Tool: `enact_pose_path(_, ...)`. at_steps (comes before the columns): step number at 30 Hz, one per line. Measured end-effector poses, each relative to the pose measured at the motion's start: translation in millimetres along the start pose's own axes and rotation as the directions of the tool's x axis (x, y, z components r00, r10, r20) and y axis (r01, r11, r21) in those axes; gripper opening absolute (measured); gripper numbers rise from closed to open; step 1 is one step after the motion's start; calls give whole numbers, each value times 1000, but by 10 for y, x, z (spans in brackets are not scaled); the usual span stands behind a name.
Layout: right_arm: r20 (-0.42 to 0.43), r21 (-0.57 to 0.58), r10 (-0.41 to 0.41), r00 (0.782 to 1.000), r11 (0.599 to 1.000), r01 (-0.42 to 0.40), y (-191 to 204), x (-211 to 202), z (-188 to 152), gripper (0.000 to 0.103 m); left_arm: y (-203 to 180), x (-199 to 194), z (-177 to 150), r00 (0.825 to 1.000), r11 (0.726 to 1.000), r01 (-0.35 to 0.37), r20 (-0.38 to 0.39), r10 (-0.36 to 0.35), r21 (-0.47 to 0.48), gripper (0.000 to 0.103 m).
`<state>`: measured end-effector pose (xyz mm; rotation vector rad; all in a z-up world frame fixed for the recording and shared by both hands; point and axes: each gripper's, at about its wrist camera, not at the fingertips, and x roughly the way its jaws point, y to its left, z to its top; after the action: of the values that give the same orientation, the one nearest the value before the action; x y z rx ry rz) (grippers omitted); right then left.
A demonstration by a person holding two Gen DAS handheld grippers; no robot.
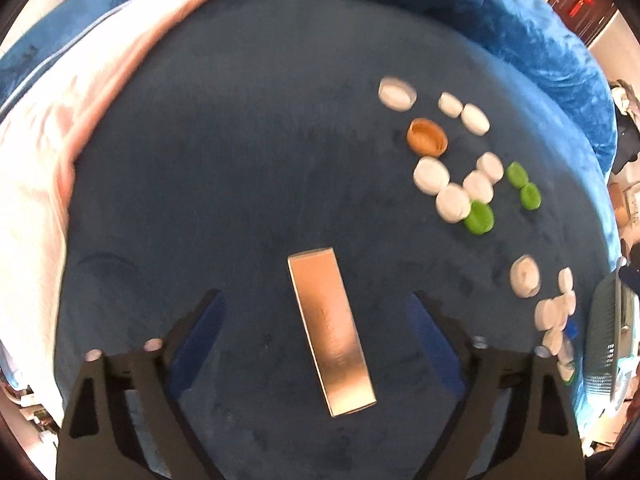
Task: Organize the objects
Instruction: 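Move both open grippers from the basket back to the scattered caps, then grasp a silver metal strip with the left gripper while the right grasps a green cap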
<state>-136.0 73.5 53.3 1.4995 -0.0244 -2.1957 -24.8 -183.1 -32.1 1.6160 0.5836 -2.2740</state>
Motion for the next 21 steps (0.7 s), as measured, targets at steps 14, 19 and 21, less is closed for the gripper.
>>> enact_pose_path(14,-93,59,-81,992,994,87,-320,627,391,102,-204,20,184,997,997,68,29,-69,27,30)
enact_pose_path(19,-114,-26,-85,990,996,83,-137,894,446,92,-276,-29,244,997,997,64,32,-65,42,30)
enact_pose_path(21,-118,-60,-104,988,993,97,-79,999,464,92,-272,-19,240,999,998,45,21,-46,49,38)
